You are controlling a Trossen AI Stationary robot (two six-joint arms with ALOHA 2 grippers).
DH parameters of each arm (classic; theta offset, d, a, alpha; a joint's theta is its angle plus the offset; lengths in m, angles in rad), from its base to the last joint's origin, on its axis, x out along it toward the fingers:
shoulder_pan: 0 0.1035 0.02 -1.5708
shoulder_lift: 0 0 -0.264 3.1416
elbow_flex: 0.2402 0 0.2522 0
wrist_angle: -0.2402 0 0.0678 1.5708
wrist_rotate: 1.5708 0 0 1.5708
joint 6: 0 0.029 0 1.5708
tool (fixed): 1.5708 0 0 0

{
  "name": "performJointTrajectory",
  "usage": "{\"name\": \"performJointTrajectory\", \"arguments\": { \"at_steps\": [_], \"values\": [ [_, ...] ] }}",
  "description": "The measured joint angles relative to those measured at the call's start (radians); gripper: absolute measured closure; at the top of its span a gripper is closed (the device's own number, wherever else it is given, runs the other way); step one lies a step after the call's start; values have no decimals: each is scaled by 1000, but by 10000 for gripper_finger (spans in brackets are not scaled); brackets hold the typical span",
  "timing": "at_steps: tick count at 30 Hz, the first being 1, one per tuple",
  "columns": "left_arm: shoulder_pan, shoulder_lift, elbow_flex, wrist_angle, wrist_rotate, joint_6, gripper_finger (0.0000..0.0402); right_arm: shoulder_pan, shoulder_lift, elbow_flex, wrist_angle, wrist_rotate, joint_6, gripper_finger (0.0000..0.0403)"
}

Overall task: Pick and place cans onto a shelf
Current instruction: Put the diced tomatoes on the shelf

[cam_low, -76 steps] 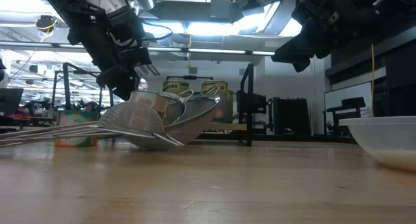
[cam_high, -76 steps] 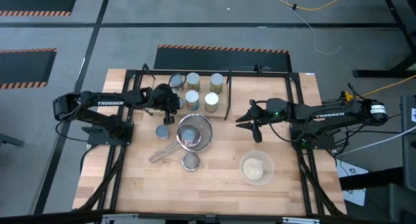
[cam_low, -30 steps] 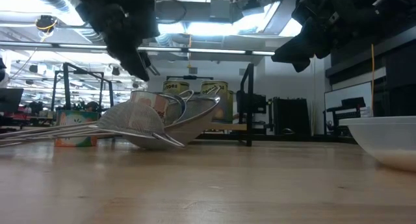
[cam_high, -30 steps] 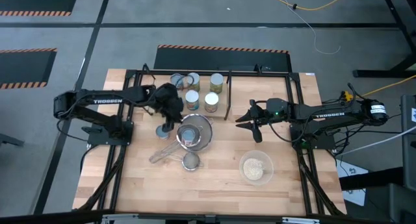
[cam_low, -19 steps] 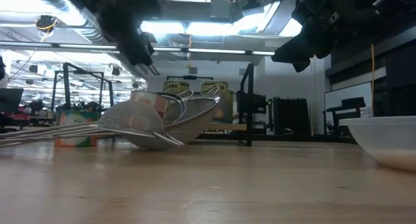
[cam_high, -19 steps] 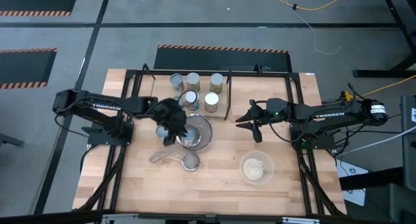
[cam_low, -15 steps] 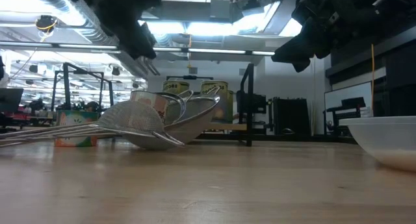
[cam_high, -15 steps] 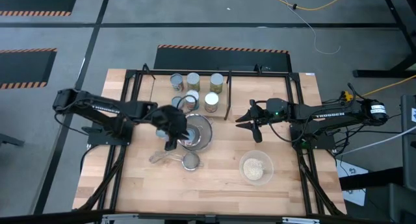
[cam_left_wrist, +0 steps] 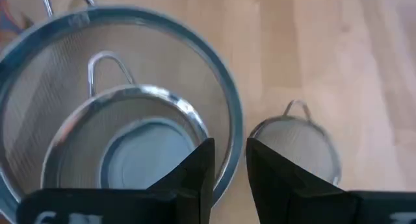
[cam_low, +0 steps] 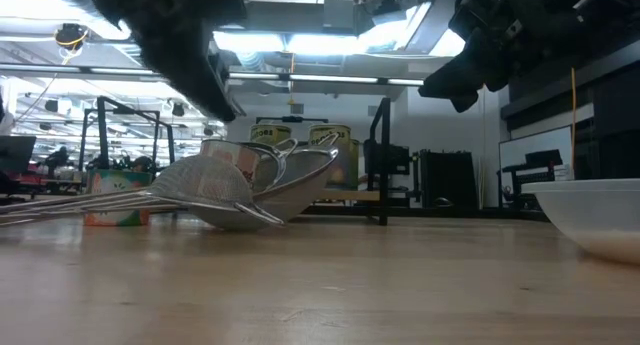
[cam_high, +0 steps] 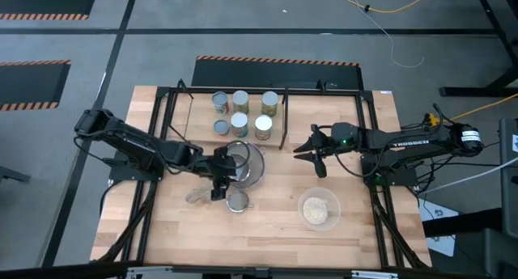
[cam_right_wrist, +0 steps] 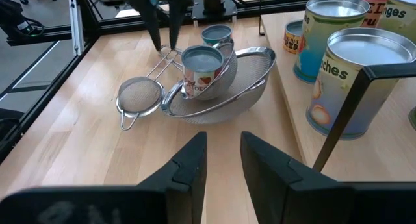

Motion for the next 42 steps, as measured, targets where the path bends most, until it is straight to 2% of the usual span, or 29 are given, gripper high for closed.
{"name": "performJointTrajectory", "arguments": {
  "at_steps": [5, 11, 21, 32, 36, 42],
  "values": [
    [-3, 44, 0, -2, -68, -1, 320, 0, 0, 0, 0, 0, 1, 305],
    [-3, 69, 0, -5, -102, -2, 320, 0, 0, 0, 0, 0, 1, 305],
    [-3, 69, 0, -13, -101, -9, 321, 0, 0, 0, -10, 0, 0, 305],
    [-3, 69, 0, -123, -95, -27, 321, 0, 0, 0, -17, 0, 0, 305],
    [-3, 69, 0, -123, -95, -26, 335, 0, 0, 0, -18, 0, 1, 305],
    [-3, 69, 0, -123, -99, -26, 381, 0, 0, 0, -18, 0, 1, 305]
  ]
}}
